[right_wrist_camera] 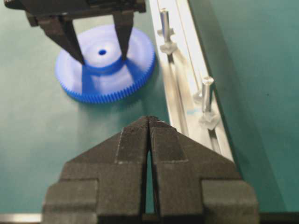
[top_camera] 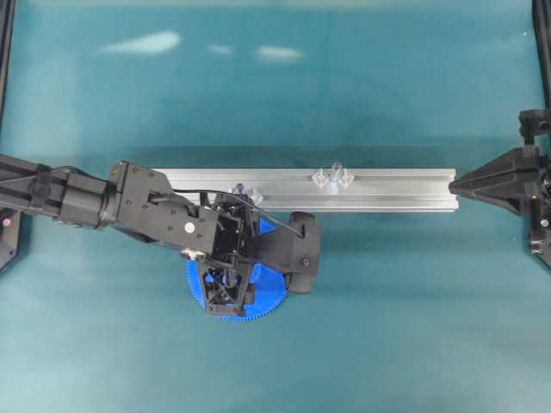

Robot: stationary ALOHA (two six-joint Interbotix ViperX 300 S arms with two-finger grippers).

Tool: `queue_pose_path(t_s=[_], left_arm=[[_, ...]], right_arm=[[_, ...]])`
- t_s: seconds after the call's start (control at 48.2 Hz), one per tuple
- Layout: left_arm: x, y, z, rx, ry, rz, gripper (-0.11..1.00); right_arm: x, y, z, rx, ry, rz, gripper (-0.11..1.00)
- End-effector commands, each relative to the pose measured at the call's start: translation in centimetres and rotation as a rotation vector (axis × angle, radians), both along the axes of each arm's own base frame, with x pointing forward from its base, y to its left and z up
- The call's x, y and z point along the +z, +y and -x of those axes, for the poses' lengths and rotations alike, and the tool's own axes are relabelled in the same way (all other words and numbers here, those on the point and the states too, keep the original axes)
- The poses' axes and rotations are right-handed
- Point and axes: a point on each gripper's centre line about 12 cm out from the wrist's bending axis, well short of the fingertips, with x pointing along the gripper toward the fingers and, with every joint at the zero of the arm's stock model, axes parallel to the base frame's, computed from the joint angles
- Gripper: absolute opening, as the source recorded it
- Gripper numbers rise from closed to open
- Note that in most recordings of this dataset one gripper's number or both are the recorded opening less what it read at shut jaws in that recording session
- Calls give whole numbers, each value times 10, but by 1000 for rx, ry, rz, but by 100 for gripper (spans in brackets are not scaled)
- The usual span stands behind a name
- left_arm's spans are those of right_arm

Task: Insert the large gear onto the shaft.
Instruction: 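Lift the blue gear off the table with the left gripper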

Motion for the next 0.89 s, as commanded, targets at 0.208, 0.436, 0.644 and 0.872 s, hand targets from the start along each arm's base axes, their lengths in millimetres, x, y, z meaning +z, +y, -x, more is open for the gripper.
queue_pose_path(t_s=[0.208, 0.436, 0.644, 0.872], left_arm=[[48, -2, -11, -4, -48, 2, 76], [77, -1, -15, -7, -55, -3, 76], [109, 6, -17, -18, -78, -11, 76], [150, 27, -31, -30, -142, -33, 76]], right_arm=[[4, 0, -2, -5, -13, -10, 3], [4, 0, -2, -5, -13, -10, 3], [4, 0, -2, -5, -13, -10, 3], [5, 0, 0, -5, -20, -9, 3]])
